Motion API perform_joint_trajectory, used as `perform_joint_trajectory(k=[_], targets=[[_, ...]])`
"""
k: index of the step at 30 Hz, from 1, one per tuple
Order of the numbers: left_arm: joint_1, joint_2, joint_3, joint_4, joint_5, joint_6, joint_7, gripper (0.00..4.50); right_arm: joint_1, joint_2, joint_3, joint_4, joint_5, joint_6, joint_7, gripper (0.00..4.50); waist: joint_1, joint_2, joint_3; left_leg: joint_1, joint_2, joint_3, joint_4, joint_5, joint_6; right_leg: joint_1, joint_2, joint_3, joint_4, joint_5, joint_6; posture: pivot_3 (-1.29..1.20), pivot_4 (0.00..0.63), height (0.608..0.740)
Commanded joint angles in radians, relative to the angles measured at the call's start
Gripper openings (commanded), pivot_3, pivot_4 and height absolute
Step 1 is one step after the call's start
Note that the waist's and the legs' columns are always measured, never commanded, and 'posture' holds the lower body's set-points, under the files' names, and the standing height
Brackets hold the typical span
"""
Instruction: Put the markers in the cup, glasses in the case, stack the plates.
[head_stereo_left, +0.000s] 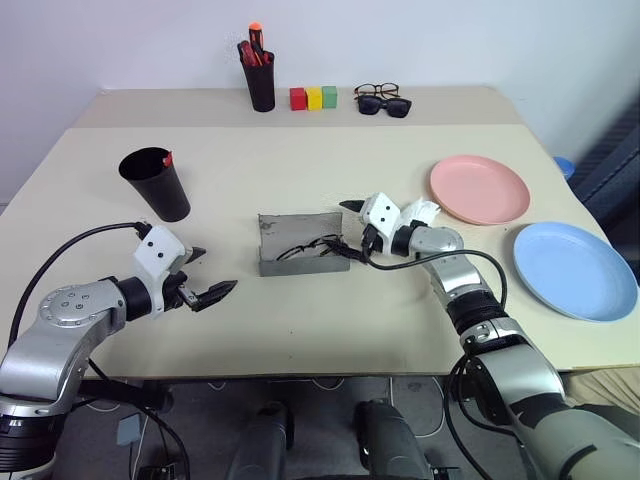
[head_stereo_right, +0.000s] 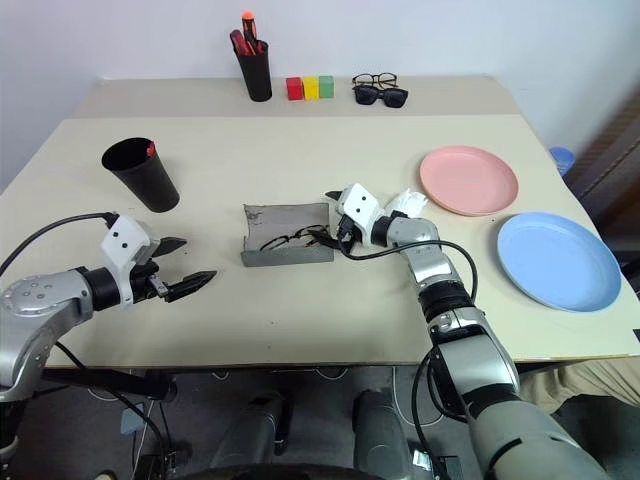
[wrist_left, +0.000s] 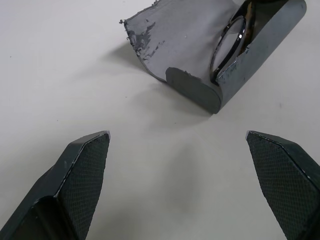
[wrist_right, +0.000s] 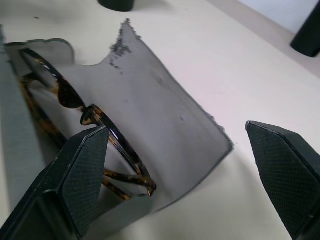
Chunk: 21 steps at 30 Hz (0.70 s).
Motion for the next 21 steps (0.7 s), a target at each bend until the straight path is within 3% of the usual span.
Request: perform_joint_trajectory(k=[1, 9, 21], targets=[[-0.007, 0.004, 0.009, -0.031, 0.008, -0.017, 0.006, 4.5, -0.037, 0.005, -0.012, 0.003, 0.0, -0.035, -0.027, 4.45, 0.0, 0.0, 0.0, 0.0, 0.0, 0.0, 0.0, 0.0, 0.0, 0.0, 0.0, 0.0, 0.0, 0.0, 0.0, 0.0, 0.15, 0.74], [-0.007, 0.001, 0.004, -0.033, 0.007, -0.017, 0.01, 4.5, -0.046, 0.001, -0.013, 0.03, -0.002, -0.056, -0.049, 4.45, 0.0, 0.0, 0.0, 0.0, 0.0, 0.0, 0.0, 0.0, 0.0, 0.0, 0.0, 0.0, 0.0, 0.0, 0.0, 0.0, 0.15, 0.74], [0.004, -0.003, -0.003, -0.032, 0.004, -0.019, 0.009, 4.5, 0.016, 0.007, -0.044, -0.174, 0.133, 0.048, 0.084, 4.45, 0.0, 0.0, 0.0, 0.0, 0.0, 0.0, 0.0, 0.0, 0.0, 0.0, 0.0, 0.0, 0.0, 0.0, 0.0, 0.0, 0.15, 0.74]])
